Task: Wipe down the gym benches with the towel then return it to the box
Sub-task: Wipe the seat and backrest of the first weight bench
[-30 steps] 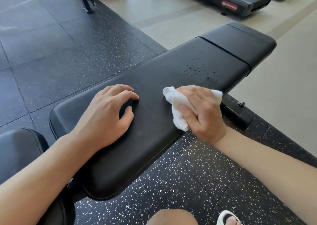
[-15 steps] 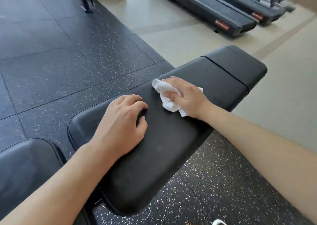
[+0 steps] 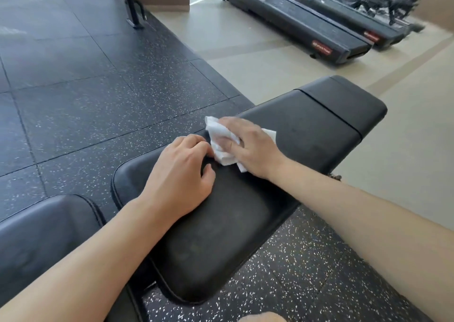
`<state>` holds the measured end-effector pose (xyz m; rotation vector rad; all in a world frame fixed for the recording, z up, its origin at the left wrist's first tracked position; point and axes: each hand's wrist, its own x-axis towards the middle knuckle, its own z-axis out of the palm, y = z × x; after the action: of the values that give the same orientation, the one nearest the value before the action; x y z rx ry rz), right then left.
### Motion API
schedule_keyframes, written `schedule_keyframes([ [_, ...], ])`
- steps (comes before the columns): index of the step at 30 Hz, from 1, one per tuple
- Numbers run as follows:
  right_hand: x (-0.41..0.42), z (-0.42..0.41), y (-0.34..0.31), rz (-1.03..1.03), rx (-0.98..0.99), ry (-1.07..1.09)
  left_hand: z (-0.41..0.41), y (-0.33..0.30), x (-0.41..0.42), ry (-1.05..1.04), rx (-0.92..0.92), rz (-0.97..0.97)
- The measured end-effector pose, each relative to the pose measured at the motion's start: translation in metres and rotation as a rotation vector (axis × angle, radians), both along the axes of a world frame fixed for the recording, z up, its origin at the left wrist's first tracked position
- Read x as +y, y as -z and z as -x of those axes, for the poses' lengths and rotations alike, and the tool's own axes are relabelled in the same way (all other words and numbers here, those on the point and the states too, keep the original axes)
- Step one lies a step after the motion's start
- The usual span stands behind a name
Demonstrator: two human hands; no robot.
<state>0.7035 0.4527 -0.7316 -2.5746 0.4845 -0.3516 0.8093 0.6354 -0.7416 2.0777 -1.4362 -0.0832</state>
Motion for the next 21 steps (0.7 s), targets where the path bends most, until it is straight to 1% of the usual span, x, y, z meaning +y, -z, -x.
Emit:
schedule_keyframes([
  [2, 0.015, 0.037, 0.007, 0.000, 0.008, -0.157, 0.000, 0.002, 0.001, -0.022, -0.018, 0.007],
  [4, -0.001, 0.071, 0.010, 0.048, 0.036, -0.305, -0.001, 0.004, 0.003, -0.038, -0.033, 0.022],
  [5, -0.019, 0.080, 0.009, 0.058, 0.049, -0.334, -0.001, 0.005, 0.003, -0.035, -0.044, 0.028],
  [7, -0.060, 0.082, 0.001, 0.020, 0.042, -0.296, -0.001, 0.006, 0.002, -0.020, -0.069, 0.033],
  [9, -0.098, 0.061, -0.006, -0.051, 0.016, -0.198, 0.001, 0.005, 0.000, -0.035, -0.087, 0.032],
  [10, -0.114, 0.044, -0.005, -0.049, 0.022, -0.152, 0.002, 0.005, -0.001, -0.054, -0.092, 0.025],
  [13, -0.133, -0.009, 0.000, 0.064, 0.085, -0.078, 0.009, 0.005, -0.002, -0.130, -0.094, 0.005],
  [15, -0.119, -0.023, -0.005, 0.077, 0.081, -0.072, 0.013, 0.003, -0.005, -0.235, -0.099, -0.028],
  [16, -0.106, -0.022, -0.009, 0.076, 0.068, -0.094, 0.014, 0.003, -0.007, -0.322, -0.098, -0.050],
  [18, -0.072, -0.008, -0.011, 0.063, 0.049, -0.213, 0.017, 0.000, -0.010, -0.500, -0.081, -0.119],
  [21, -0.023, 0.035, -0.001, 0.113, 0.020, -0.490, 0.025, -0.006, -0.012, -0.591, -0.032, -0.204],
])
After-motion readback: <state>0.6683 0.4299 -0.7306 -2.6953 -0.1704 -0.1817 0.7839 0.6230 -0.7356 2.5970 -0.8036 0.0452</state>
